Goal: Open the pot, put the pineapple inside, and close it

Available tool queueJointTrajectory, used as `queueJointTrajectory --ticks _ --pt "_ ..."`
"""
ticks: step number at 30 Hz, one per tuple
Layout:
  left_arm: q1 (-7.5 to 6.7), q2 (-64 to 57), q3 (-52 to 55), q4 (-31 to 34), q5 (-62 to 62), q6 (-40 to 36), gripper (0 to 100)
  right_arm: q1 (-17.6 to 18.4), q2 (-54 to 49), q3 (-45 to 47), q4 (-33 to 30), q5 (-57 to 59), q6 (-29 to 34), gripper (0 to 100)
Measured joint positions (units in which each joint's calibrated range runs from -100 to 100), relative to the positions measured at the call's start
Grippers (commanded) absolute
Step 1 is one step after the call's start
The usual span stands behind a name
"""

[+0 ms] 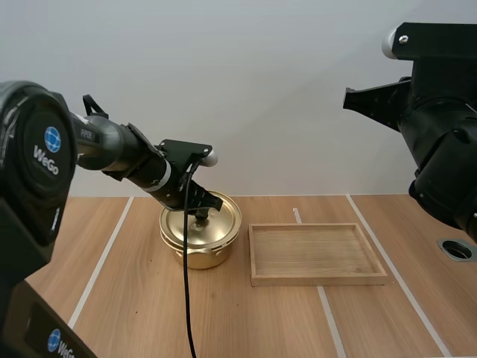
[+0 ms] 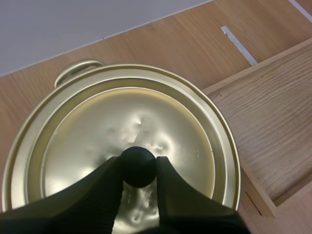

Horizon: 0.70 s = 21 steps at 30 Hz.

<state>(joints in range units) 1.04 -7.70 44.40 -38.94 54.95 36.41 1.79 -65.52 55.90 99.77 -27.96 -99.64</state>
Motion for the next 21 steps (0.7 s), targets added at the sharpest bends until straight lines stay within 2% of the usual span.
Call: queueJointTrajectory --ticks 21 --pt "0.0 1.4 1.5 -1.7 -1.8 0.4 0 0.0 0.0 0.0 0.0 0.0 0.0 0"
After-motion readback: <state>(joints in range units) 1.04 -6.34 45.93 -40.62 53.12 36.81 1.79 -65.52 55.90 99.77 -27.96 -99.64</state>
